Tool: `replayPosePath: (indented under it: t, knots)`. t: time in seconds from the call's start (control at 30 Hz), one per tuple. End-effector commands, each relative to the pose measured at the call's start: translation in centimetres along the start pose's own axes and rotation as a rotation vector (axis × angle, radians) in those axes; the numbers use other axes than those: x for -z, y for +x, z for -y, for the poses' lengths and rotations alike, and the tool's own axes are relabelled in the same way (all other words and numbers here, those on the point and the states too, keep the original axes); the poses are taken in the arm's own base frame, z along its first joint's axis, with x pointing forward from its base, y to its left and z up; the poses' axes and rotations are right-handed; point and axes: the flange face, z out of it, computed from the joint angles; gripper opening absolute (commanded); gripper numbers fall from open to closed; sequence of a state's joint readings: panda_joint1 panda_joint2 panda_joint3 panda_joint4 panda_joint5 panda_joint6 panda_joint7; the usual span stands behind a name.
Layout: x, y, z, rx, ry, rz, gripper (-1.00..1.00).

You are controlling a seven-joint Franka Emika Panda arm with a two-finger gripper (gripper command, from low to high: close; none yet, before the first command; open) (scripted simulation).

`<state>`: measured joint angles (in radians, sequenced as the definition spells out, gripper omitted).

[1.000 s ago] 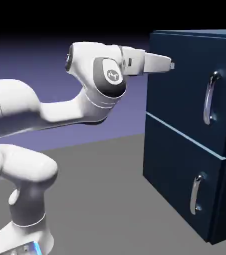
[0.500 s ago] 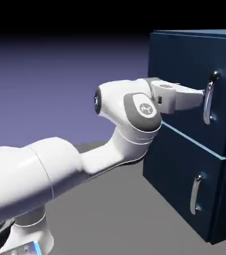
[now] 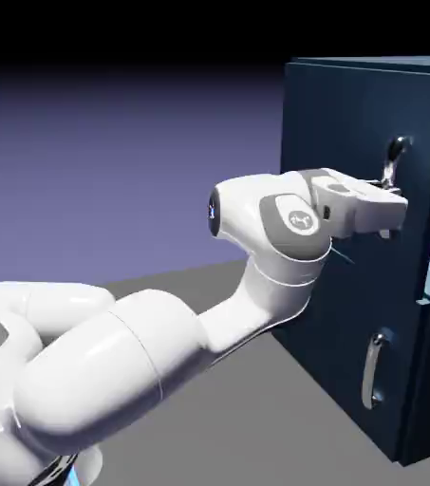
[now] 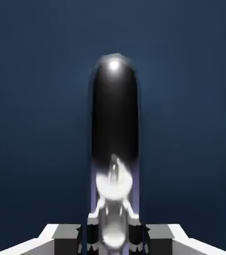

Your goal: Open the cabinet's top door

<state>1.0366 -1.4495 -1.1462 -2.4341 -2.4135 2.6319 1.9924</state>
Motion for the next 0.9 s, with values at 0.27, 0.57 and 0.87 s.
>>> replayPosePath:
  t: [0.27,0.57,0.87]
  knots:
    - [8.8,-3.0,3.0,0.001,-0.158,-0.159,-1.00]
    - [15.5,-6.7,6.7,0.001,-0.296,-0.296,-1.00]
    - [19.5,-9.8,9.8,0.001,-0.390,-0.390,-1.00]
